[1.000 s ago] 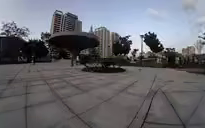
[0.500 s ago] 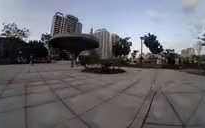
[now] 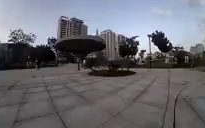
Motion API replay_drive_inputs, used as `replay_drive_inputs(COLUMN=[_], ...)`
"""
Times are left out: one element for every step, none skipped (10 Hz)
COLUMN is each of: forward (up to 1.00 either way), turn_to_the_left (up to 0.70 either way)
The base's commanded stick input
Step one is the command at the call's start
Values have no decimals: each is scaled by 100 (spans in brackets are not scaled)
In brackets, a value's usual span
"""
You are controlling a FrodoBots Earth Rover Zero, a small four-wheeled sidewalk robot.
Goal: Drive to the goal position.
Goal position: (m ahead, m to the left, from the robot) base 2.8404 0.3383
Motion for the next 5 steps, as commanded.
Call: replay_drive_inputs(forward=[100, 100, 100, 100, 20], turn_to_the_left=[0, 0, 0, 0, 0])
